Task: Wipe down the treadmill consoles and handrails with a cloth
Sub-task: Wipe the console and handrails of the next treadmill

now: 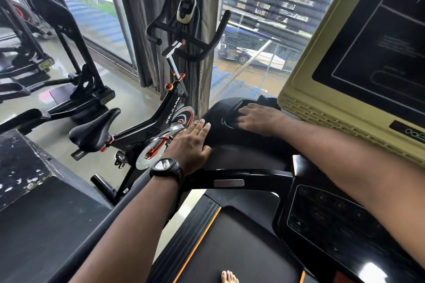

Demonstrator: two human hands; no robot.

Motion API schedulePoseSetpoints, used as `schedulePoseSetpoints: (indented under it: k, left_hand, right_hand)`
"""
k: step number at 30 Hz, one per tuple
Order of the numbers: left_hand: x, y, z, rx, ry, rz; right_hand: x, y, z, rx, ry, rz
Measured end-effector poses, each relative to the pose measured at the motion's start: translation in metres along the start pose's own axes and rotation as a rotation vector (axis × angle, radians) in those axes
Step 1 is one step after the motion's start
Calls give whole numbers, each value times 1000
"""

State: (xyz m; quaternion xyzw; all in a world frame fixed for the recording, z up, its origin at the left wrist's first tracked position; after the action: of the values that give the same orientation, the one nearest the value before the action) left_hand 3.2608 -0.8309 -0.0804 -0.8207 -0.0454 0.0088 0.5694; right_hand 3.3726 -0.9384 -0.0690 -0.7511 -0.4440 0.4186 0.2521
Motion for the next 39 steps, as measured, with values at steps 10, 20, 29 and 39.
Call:
schedulePoseSetpoints:
  k: [10,20,29,39]
  left_hand:
    - [0,-2,-2,-4,3,-2]
    - [-1,-4,-2,-20,7,-5]
    - [0,-3,-1,-27,17,2]
    - [-1,-3,-3,-16,11,5]
  right_hand:
    - [8,20,3,-177,-250,250]
    - [6,38,-22,-195,83,528]
    - [-10,26,-25,-158,241,576]
    - [-28,-26,-8,-153,103,-270]
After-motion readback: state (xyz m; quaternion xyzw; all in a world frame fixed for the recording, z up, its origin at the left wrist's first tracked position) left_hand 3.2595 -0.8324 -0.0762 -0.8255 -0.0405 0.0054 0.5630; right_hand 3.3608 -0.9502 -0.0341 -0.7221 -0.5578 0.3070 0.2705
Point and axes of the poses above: each hand's wrist, its own x-axis towards the middle knuckle, its own y-axis out of the palm, z = x × y, the point moved 10 cm from there along x, towards the middle knuckle, and after that the axes turned 1 degree about -x, right-handed, at the moved point
